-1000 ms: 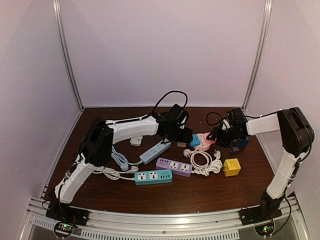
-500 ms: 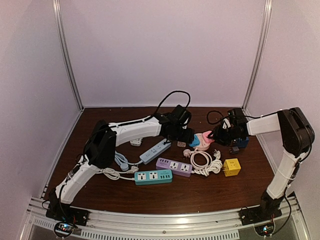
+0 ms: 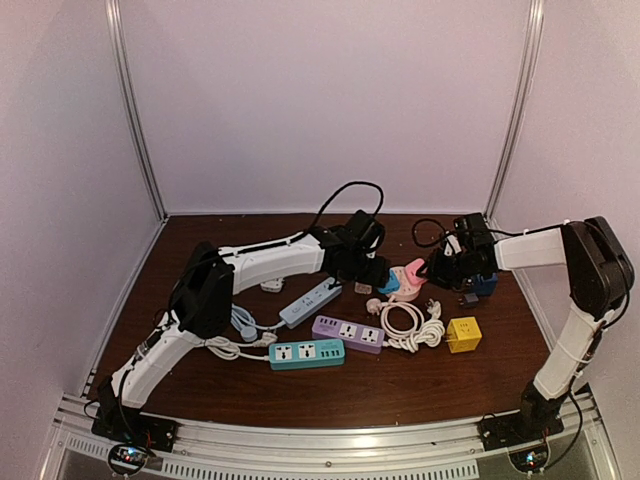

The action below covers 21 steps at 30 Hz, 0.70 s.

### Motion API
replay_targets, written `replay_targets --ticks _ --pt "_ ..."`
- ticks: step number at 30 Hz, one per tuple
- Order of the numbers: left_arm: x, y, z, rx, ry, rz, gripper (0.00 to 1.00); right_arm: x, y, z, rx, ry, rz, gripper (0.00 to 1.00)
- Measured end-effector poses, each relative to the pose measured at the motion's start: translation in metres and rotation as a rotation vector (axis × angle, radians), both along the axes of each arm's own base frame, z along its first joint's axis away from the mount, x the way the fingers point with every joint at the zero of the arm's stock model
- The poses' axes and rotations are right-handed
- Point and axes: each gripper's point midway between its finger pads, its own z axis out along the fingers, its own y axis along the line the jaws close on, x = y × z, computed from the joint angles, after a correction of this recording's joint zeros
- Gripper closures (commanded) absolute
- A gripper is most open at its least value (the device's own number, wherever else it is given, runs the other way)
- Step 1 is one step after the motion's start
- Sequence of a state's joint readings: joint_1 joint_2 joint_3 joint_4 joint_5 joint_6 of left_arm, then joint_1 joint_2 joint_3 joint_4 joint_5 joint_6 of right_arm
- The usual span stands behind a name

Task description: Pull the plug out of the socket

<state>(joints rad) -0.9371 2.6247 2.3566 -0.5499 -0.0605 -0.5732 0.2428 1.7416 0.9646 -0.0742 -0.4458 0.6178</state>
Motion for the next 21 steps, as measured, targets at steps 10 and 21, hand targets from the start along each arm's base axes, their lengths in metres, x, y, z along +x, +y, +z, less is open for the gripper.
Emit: replay_targets --ticks 10,21 --pt "-0.001 -0.001 0.000 0.003 -0.003 -0.008 0.30 -0.003 0.007 0.000 -0.005 -0.001 0.023 0.76" --pt "-0.001 -0.002 -0.001 0.003 -0.003 -0.009 0.31 -0.004 0.017 0.003 0.071 -0.014 0.029 0.87"
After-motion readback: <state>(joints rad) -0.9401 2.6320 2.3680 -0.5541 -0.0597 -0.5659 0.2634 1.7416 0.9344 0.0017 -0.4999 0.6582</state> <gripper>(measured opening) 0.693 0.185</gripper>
